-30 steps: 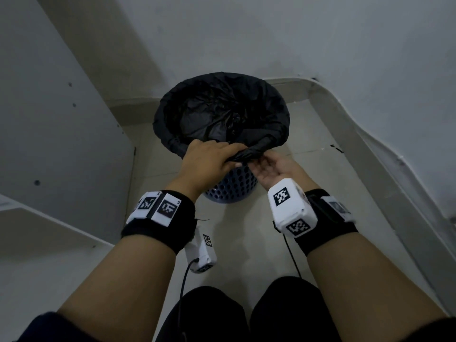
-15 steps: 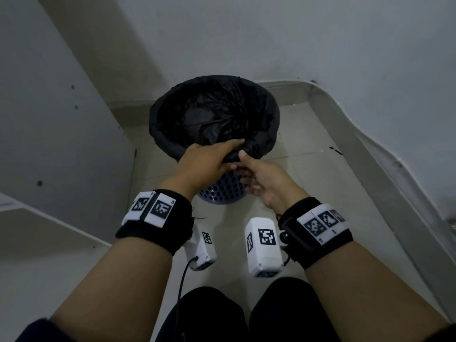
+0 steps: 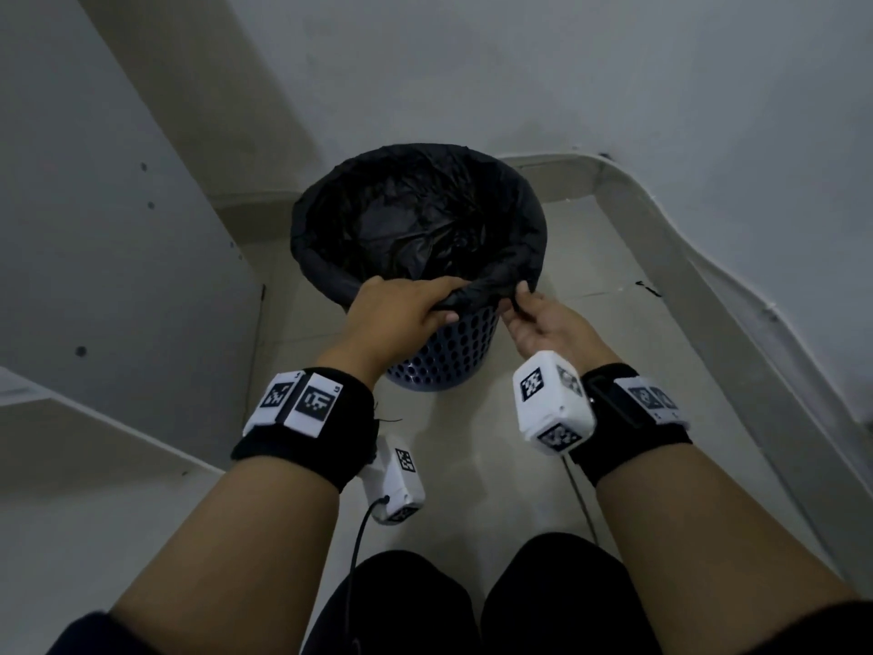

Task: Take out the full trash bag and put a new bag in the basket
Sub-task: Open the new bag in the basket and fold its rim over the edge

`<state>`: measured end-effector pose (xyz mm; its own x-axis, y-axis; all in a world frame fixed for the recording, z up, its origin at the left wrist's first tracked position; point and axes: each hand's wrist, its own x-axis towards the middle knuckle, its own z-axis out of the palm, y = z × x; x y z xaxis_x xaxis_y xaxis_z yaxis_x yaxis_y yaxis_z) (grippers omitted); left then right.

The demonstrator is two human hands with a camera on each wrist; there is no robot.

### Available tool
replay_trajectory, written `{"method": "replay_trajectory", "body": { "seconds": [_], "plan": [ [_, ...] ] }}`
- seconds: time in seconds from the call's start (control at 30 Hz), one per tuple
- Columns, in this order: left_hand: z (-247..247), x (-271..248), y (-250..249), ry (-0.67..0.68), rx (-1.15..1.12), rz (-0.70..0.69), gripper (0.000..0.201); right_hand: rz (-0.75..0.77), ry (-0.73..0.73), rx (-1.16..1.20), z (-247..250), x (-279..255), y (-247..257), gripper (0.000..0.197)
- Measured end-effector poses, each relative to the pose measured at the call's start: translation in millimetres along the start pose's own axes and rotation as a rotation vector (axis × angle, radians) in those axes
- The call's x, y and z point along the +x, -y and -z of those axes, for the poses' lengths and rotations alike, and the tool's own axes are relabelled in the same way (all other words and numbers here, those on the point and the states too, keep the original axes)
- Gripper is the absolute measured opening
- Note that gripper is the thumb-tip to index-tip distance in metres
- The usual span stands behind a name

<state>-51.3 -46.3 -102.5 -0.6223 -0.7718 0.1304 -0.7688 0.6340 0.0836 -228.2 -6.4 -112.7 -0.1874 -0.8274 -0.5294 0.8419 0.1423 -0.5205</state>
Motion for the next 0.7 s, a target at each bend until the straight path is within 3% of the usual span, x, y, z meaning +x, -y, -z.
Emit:
{"method": "replay_trajectory", "body": {
  "seconds": [0.1,0.3,0.4,0.5,0.7],
  "plan": [
    [1.1,-0.7,0.2,0.012,-0.006,0.0,0.043,-0.078,-0.041,0.125,-3.1,-9.1,-2.6,0.021],
    [0.5,-1.6,-0.3,0.013,0.024,0.008,0.044,-0.134,-0.08,-0.032,-17.9,-15.2,4.8,0.025],
    [0.0,-0.1,0.1,0.025,0.038,0.009,0.045,-0.143,-0.013,-0.076,-18.4,-14.2,7.3,0.028],
    [1.5,-1.3,2.0,0.029,0.059,-0.037,0.044,-0.077,0.013,-0.099,-17.7,-17.3,4.6,0.012],
    [-2.5,-8.2,3.0,-0.047,0.054,-0.019,0.078,-0.084,0.063,-0.223,-12.1,-21.8,-4.0,0.012]
  ]
}}
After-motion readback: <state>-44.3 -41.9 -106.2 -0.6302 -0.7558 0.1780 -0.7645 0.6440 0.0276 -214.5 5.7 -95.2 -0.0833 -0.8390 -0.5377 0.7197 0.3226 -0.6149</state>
